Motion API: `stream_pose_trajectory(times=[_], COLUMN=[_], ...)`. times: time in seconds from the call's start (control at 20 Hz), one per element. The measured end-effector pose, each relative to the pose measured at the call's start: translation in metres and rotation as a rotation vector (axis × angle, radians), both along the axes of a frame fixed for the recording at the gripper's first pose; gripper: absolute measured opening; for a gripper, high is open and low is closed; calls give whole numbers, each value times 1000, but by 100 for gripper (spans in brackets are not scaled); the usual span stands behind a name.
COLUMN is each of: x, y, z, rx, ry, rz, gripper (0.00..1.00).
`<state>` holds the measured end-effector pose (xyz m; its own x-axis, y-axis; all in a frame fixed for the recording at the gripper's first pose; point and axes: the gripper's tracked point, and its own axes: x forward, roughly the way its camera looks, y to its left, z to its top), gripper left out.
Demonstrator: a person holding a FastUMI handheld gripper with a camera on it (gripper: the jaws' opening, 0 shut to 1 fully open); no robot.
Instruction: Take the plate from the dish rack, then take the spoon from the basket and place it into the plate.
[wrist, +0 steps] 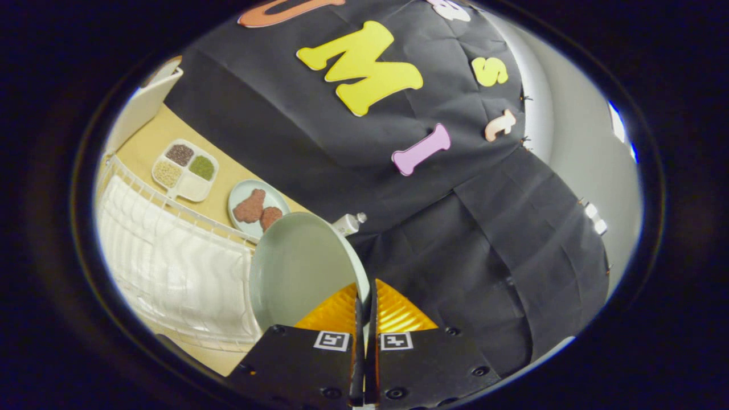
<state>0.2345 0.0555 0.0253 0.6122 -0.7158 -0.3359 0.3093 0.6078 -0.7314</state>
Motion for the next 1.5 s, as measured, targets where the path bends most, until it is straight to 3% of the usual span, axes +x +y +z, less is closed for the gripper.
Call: stream_pose_trajectory(times=[0.2, 0.4, 0.7, 0.95, 1.2, 1.5], x=[-31, -74, -134, -172, -176, -161], y=[-24, -32, -51, -21, -20, -43], z=[-5, -28, -83, -159, -234, -257], rx=[236, 589, 794, 1109, 1216, 1218], ry=[-31, -22, -19, 70, 170, 175], rz=[51, 123, 206, 257, 181, 144], gripper=[6, 6, 6, 6, 6, 7])
